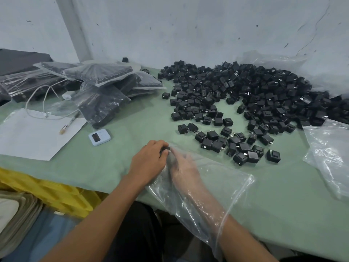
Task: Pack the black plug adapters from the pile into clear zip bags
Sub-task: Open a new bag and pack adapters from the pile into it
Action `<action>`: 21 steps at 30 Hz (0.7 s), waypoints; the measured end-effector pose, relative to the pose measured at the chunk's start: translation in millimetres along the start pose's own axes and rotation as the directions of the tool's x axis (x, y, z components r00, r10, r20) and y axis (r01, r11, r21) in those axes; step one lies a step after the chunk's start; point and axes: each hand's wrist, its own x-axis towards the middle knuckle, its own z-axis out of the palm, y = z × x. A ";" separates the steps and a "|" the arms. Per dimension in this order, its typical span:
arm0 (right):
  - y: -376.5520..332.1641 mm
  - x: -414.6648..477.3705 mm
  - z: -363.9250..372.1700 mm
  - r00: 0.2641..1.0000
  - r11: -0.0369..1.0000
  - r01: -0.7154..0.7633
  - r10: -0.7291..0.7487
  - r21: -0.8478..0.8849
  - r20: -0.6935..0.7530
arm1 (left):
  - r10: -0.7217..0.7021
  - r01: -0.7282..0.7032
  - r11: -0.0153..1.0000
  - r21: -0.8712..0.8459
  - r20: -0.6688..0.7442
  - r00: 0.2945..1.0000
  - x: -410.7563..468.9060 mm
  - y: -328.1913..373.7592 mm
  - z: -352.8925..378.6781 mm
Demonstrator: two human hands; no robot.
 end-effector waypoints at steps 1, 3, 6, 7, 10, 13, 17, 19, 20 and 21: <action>-3.4 -5.8 -6.9 1.000 0.997 0.001 -0.003 0.075 0.023 | -0.005 0.005 1.000 0.001 -0.005 1.000 -0.5 -0.3 0.4; -4.2 -26.2 -30.1 0.984 0.976 -0.023 -0.016 0.216 0.178 | -0.011 0.011 1.000 -0.004 -0.008 1.000 0.0 -1.8 1.2; 16.3 -75.5 -95.6 0.863 0.954 -0.066 -0.093 0.293 0.497 | -0.026 0.026 0.999 -0.033 -0.010 1.000 2.6 -5.2 2.9; 23.7 -91.6 -125.0 0.805 0.956 -0.068 -0.117 0.286 0.582 | -0.031 0.031 0.999 -0.043 -0.011 0.999 3.4 -5.8 3.5; 38.3 -117.8 -201.1 0.828 0.893 -0.162 -0.109 0.420 0.549 | -0.037 0.036 0.998 -0.058 -0.004 0.999 6.8 -7.5 4.1; 61.3 -96.5 -227.0 0.992 0.897 -0.120 0.095 0.425 0.081 | -0.035 0.034 0.997 -0.071 -0.005 0.999 7.1 -6.8 4.2; 93.3 -28.5 -194.9 0.997 0.981 -0.050 0.036 -0.190 -0.075 | -0.027 0.025 0.997 -0.074 -0.017 0.999 5.4 -5.2 3.2; 110.1 -5.9 -175.4 0.990 0.899 0.009 0.054 -0.439 0.130 | -0.023 0.021 0.995 -0.099 -0.017 1.000 5.4 -5.4 2.9; 117.1 1.0 -169.3 0.979 0.851 0.026 0.084 -0.524 0.186 | -0.021 0.019 0.994 -0.107 -0.017 1.000 5.4 -5.1 3.0; 120.5 4.5 -166.1 0.975 0.815 0.030 0.102 -0.578 0.195 | -0.021 0.019 0.994 -0.112 -0.016 1.000 5.4 -4.7 3.4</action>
